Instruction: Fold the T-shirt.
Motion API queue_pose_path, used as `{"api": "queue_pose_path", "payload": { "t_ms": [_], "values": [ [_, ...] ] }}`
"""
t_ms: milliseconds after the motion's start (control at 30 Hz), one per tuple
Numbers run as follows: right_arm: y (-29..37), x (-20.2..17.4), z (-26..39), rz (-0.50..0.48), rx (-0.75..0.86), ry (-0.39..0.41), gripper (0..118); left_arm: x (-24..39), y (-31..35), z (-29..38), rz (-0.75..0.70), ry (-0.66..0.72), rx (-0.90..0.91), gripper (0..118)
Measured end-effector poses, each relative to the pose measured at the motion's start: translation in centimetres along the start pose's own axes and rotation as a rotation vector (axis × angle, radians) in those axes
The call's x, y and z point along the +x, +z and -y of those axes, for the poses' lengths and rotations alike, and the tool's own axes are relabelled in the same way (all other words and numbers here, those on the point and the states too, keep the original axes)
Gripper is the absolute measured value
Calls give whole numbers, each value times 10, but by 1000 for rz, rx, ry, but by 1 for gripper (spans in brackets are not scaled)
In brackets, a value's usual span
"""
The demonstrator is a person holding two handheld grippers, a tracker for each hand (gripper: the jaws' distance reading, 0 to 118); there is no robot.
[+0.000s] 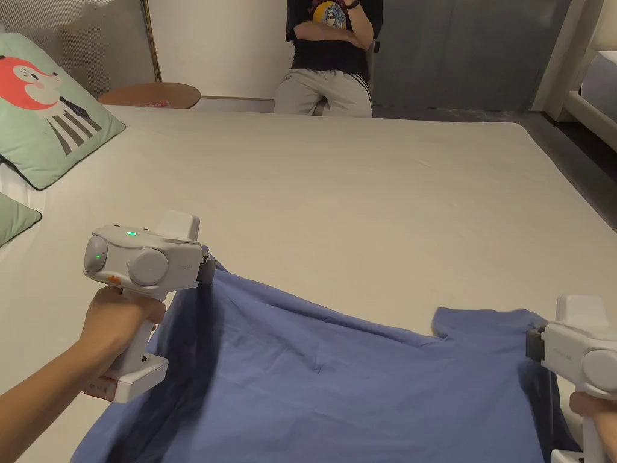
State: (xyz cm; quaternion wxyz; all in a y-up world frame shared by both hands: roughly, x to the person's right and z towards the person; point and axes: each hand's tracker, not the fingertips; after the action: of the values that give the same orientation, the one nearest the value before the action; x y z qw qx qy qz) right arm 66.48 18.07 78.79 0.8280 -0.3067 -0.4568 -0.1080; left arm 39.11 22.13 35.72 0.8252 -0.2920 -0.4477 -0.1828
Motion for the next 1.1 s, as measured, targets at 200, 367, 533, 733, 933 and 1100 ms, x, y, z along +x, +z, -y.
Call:
{"api": "queue_pose_path", "payload": {
  "t_ms": [200,367,533,733,933,1100],
  "values": [
    [66,-13,-76,37,267,100,1,-20,52,-33,-57,72,168,1],
    [112,-26,-142,80,479,137,1,-44,107,-86,-101,123,352,1],
    [141,-39,-206,143,677,156,1,-56,153,-151,-159,128,517,2],
    [149,-46,-271,127,804,86,1,-61,175,-216,-248,135,661,1],
    [141,-46,-322,110,853,39,1,-68,170,-263,-271,193,736,1],
    [137,-47,-358,128,899,56,1,-72,161,-285,-275,208,785,1]
  ]
}}
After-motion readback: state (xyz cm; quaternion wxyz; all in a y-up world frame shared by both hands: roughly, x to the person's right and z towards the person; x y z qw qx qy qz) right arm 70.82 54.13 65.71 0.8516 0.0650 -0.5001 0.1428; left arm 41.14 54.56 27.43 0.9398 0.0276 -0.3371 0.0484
